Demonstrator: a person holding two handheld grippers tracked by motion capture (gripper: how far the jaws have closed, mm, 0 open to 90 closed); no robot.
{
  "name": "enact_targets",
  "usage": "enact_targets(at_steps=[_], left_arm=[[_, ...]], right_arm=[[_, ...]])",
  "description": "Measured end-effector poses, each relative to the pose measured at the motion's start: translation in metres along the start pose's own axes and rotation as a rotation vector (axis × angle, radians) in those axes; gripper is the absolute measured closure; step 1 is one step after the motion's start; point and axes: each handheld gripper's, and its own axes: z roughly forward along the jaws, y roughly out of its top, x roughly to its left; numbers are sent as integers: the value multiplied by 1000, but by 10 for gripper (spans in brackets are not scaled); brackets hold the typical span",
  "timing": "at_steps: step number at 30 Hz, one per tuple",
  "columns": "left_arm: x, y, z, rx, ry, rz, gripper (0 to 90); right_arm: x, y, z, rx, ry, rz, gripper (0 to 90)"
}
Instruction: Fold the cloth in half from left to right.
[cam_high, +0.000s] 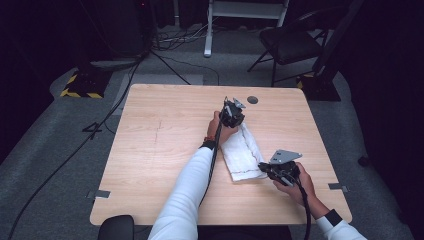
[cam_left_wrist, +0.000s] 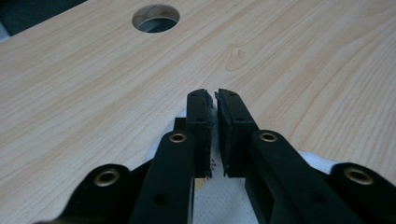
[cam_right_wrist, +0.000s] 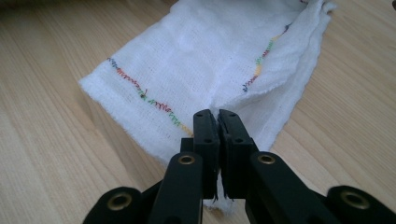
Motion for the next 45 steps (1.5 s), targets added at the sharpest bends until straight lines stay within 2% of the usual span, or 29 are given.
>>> enact_targets(at_steps=[1, 2, 3, 4, 6, 7, 10, 15, 18, 20, 23, 25, 27, 31, 33, 35, 38, 40, 44, 45], left_arm=[[-1, 0, 0, -5, 8, -12, 760], [-1, 1, -1, -8, -9, -16, 759], [-2, 1, -2, -3, -9, -7, 760], [-1, 1, -3, -5, -4, 4, 751], [-1, 0, -7, -10, -9, -8, 722], [0, 0, -9, -13, -4, 0, 706], [4, -2, -17, -15, -7, -1, 676], [7, -4, -30, -30, 6, 4, 599], [9, -2, -34, -49, 17, -13, 565], [8, -1, -36, -52, 31, -23, 500], [5, -3, -43, -42, 8, 1, 424], [1, -7, -50, -30, -19, 33, 368], [-2, -14, -57, -15, -37, 50, 336], [-9, -31, -72, 22, -77, 71, 281], [-15, -39, -81, 35, -90, 100, 272], [-19, -47, -90, 41, -103, 111, 258], [-27, -61, -102, 52, -145, 127, 230], [-33, -70, -108, 66, -168, 126, 228], [-48, -83, -114, 98, -211, 163, 222], [-52, -86, -115, 103, -227, 170, 217]], right_arm=[[-1, 0, 1, 5, 3, 5, 862], [-2, -1, 2, 14, 5, 7, 856], [-2, -1, 2, 19, 2, 10, 847], [-2, -2, 3, 22, -4, 15, 823], [-3, -2, 3, 29, -26, 22, 748], [-4, -2, 3, 33, -35, 36, 733], [-7, -3, 1, 34, -62, 52, 707], [-11, -6, 1, 50, -75, 72, 694], [-11, -8, 4, 68, -78, 74, 684], [-11, -8, 5, 82, -89, 71, 654], [-15, -9, 3, 88, -97, 81, 631], [-19, -11, 1, 94, -98, 98, 613], [-22, -16, -1, 111, -93, 118, 615], [-25, -23, -6, 118, -79, 118, 616], [-27, -24, -10, 109, -83, 121, 609], [-31, -24, -13, 87, -90, 133, 598], [-38, -23, -15, 66, -105, 141, 575], [-42, -24, -13, 66, -118, 125, 558], [-51, -26, -8, 41, -100, 136, 537], [-52, -25, -6, 41, -110, 130, 532]])
